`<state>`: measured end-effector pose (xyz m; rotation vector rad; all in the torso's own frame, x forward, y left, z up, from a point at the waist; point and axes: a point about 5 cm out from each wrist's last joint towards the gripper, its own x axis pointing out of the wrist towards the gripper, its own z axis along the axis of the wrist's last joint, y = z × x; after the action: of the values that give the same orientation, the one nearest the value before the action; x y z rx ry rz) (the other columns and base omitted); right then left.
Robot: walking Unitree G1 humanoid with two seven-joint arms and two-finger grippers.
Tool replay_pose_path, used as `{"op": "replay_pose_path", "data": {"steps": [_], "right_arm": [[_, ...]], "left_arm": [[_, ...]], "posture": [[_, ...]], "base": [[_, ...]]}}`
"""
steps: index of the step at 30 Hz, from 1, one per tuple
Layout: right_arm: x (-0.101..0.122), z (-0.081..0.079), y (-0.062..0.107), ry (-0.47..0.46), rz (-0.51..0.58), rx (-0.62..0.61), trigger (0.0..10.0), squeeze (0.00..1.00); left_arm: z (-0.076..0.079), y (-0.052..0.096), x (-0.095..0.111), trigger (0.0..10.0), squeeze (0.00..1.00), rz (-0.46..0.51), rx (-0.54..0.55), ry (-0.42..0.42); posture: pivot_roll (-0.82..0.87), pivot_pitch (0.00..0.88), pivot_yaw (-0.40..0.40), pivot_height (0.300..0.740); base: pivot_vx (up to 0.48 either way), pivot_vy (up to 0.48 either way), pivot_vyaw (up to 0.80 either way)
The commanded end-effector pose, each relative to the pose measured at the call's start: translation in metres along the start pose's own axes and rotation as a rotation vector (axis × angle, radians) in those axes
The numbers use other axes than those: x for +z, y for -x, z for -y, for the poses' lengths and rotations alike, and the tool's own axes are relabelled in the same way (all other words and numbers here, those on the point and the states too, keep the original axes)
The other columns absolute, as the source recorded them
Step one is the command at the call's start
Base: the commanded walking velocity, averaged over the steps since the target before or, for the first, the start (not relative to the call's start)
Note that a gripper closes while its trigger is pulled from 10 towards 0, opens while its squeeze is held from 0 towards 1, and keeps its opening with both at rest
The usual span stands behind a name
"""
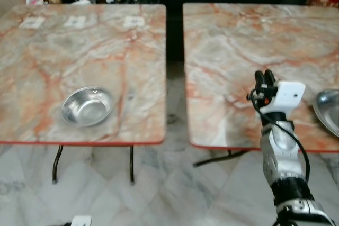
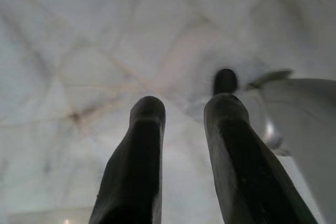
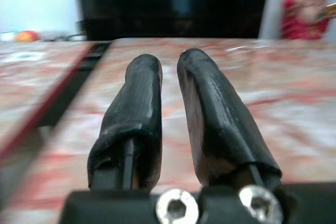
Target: Setting the table
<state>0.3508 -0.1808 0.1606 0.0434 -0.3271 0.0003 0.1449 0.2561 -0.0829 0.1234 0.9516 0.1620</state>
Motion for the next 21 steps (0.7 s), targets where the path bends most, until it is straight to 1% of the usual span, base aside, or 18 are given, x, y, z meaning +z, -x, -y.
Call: {"op": "replay_pose_path", "data": {"steps": [1,11,12,14,18,19,21], "right_arm": [[0.003,0.003,-0.001,0.017,0.005,0.003,10.0,0.0],[0.0,-0.003,-0.002,0.011,-0.011,0.026,10.0,0.0],[-0.001,-0.004,-0.002,0.009,-0.015,0.028,10.0,0.0],[-0.004,-0.007,0.0,0.002,-0.029,0.035,10.0,0.0],[-0.008,-0.01,0.001,-0.006,-0.053,0.041,10.0,0.0],[-0.013,-0.011,0.002,0.009,-0.089,0.042,10.0,0.0],[-0.017,-0.012,0.002,0.03,-0.121,0.044,10.0,0.0]], "left_arm": [[0.002,0.003,-0.012,10.0,0.0,-0.041,-0.004,0.009],[0.003,0.002,-0.01,10.0,0.0,-0.039,-0.001,0.007],[0.005,0.001,-0.009,10.0,0.0,-0.036,-0.003,0.006],[0.01,0.0,-0.005,10.0,0.0,-0.03,-0.008,0.0],[0.012,0.0,-0.005,10.0,0.0,-0.026,-0.01,-0.001],[0.012,0.0,-0.005,10.0,0.0,-0.026,-0.011,-0.001],[0.012,0.0,-0.005,10.0,0.0,-0.026,-0.012,-0.001]], "posture": [[0.01,0.095,-0.004,0.74],[0.01,0.085,-0.005,0.74],[0.01,0.082,-0.006,0.74],[0.01,0.082,-0.005,0.74],[0.01,0.085,-0.005,0.74],[0.01,0.087,-0.005,0.74],[0.01,0.089,-0.004,0.74]], "base": [[0.0,0.48,0.0],[0.0,0.48,0.0],[0.0,0.394,0.0],[0.0,0.0,0.0],[0.0,0.0,0.0],[0.0,0.0,0.0],[0.0,0.0,0.0]]}}
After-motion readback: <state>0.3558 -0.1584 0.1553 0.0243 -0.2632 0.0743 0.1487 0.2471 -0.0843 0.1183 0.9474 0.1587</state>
